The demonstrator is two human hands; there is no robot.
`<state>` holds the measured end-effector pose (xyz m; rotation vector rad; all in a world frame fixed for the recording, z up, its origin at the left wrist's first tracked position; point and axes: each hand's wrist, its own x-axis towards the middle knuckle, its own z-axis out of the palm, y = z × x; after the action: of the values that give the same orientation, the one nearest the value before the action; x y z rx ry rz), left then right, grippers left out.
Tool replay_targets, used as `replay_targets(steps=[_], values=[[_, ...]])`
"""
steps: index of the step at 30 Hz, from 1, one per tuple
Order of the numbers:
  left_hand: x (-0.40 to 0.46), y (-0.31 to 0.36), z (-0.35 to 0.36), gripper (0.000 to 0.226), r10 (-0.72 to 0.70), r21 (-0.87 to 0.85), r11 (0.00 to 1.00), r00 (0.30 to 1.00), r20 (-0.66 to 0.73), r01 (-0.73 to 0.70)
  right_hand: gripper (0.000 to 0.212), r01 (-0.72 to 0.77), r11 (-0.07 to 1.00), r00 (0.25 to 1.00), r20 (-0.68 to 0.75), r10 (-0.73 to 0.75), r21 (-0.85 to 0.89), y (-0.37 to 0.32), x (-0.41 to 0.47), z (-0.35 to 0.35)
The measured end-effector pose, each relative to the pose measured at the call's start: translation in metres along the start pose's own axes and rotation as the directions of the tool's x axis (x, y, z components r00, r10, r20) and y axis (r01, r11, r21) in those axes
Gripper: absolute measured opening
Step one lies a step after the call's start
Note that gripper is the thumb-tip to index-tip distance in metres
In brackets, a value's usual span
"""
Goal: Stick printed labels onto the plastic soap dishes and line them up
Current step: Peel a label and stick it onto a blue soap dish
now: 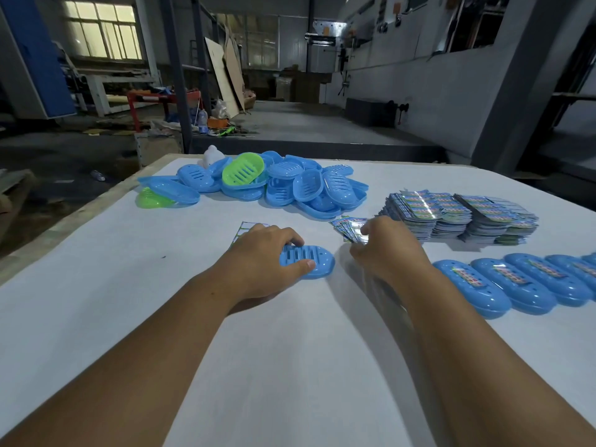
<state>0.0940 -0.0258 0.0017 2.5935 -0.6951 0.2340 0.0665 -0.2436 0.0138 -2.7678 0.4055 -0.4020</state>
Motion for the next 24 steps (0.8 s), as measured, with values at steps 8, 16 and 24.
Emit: replay_targets(steps=[8, 16, 24], values=[[0.0005, -0.0010, -0.0002, 0.044, 0.010, -0.004, 1.000, 1.000, -0.005, -0.010, 0.025, -0.009, 0.998, 1.000, 0.000, 0.009, -0.065, 0.0042, 0.0054, 0.0008], [0.0036, -0.0026, 0.0008, 0.043, 0.006, 0.011, 1.000, 1.000, -0.017, -0.006, 0.024, -0.065, 0.998, 0.994, -0.087, 0.066, 0.012, 0.0005, 0.0080, -0.0028], [0.0045, -0.0025, 0.0018, 0.034, 0.017, -0.017, 1.000, 0.999, -0.049, -0.018, 0.013, -0.002, 1.000, 0.994, -0.110, 0.001, -0.005, -0.0024, 0.0098, -0.0030]])
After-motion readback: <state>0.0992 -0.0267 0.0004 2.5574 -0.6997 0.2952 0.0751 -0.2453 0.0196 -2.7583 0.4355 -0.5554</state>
